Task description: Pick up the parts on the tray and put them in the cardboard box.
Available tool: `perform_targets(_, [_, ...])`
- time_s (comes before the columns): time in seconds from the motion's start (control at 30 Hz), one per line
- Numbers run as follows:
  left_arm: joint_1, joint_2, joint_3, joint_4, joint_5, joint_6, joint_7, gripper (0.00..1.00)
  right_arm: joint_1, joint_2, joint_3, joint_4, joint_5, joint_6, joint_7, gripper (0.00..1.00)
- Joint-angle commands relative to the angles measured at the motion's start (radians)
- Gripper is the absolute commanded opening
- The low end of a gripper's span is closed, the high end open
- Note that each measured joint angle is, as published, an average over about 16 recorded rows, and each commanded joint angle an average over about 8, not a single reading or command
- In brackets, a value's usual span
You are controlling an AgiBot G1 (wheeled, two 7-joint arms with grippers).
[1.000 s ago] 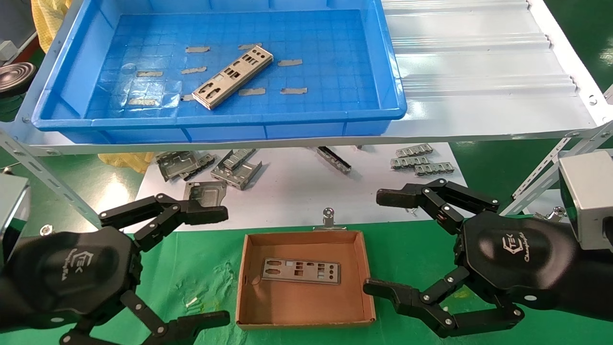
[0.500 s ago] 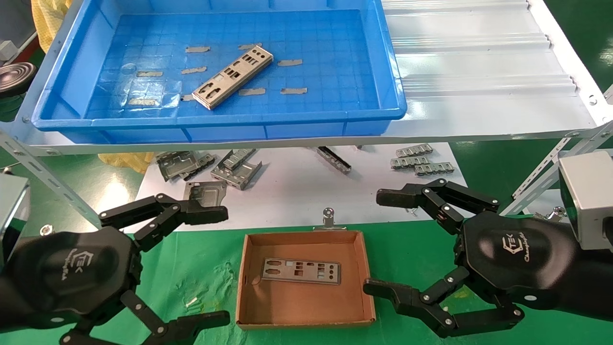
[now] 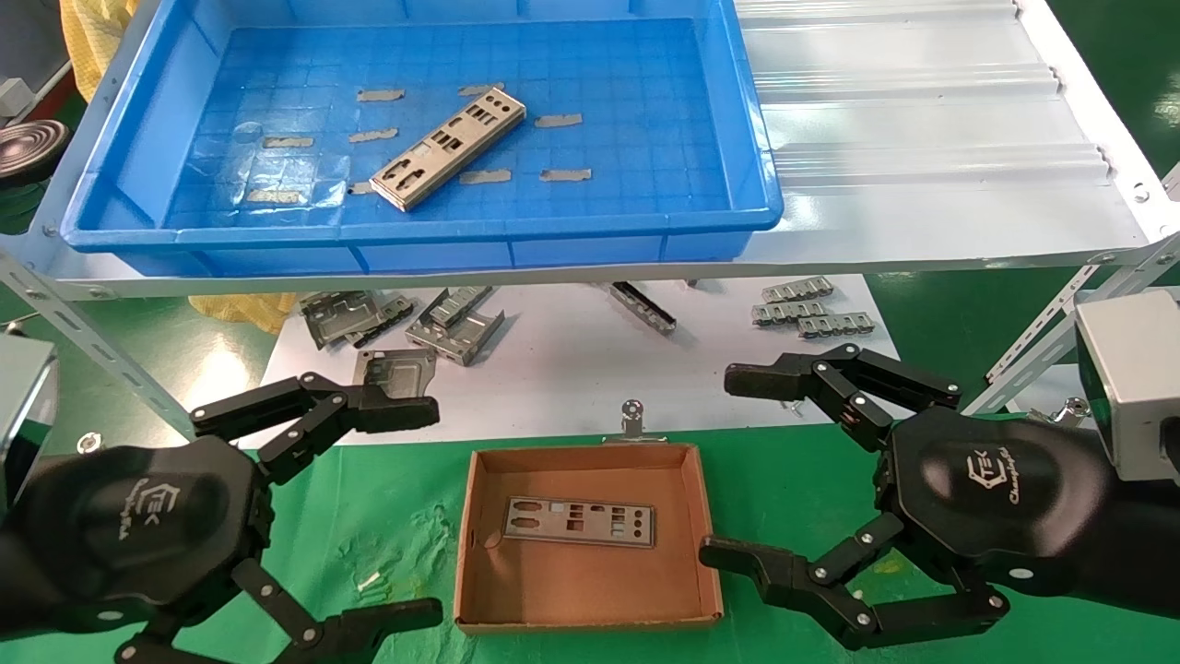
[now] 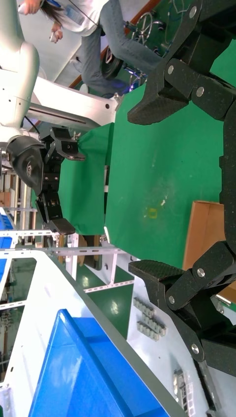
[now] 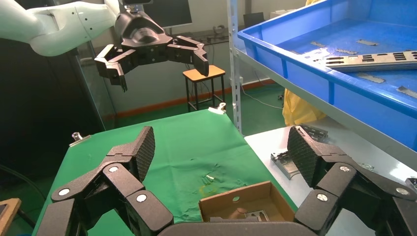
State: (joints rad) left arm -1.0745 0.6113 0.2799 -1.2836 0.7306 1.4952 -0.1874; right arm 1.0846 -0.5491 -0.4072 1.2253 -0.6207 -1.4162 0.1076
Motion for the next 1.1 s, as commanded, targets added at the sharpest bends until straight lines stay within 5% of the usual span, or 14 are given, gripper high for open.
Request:
perform_targets(0.03, [0.000,0.000,0.000,0.000,0.000,0.000,0.000,1.00,0.000,0.000,0.000,0.000,0.000,0.000,0.000,1.00])
perform_targets(1.1, [0.000,0.000,0.000,0.000,0.000,0.000,0.000,1.00,0.000,0.000,0.000,0.000,0.000,0.000,0.000,1.00])
